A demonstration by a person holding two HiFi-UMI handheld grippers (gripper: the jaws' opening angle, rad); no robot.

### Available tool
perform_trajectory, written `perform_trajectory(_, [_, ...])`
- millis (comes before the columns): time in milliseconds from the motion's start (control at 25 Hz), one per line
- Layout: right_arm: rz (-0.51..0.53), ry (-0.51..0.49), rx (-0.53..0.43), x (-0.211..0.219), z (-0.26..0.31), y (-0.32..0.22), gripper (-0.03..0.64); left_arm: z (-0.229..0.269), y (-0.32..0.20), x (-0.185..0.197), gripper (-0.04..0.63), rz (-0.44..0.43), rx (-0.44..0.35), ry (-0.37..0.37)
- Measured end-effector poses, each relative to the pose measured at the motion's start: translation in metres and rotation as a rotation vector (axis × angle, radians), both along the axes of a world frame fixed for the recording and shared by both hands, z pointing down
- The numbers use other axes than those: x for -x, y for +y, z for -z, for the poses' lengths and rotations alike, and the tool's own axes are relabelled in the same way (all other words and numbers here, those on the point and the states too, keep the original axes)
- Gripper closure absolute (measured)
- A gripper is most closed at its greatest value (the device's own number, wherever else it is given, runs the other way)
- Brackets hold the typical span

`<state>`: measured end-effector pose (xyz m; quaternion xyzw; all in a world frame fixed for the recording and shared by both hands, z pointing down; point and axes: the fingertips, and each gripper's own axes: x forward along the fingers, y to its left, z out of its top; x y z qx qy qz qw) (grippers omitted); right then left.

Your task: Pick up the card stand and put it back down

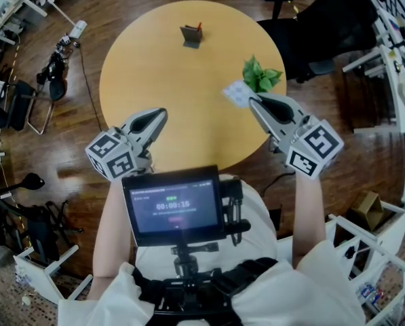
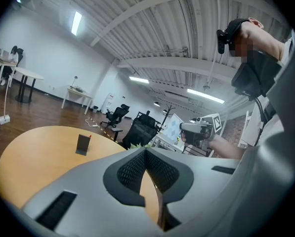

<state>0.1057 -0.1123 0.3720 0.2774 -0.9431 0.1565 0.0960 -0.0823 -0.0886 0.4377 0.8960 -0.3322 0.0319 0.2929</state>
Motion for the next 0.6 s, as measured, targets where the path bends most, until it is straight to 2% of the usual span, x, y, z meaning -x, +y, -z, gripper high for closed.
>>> perform_trajectory(280, [0.001, -0.001, 0.004, 0.001, -0.012, 0.0, 0.583, -0.013, 0.004, 0.003, 0.594, 0.013, 0.027, -0.004])
perform_trajectory(600, [0.022, 0.022, 0.004, 0.005, -0.027, 0.003, 0.583, -0.032, 0.009, 0.003, 0.594, 0.012, 0.06, -0.045])
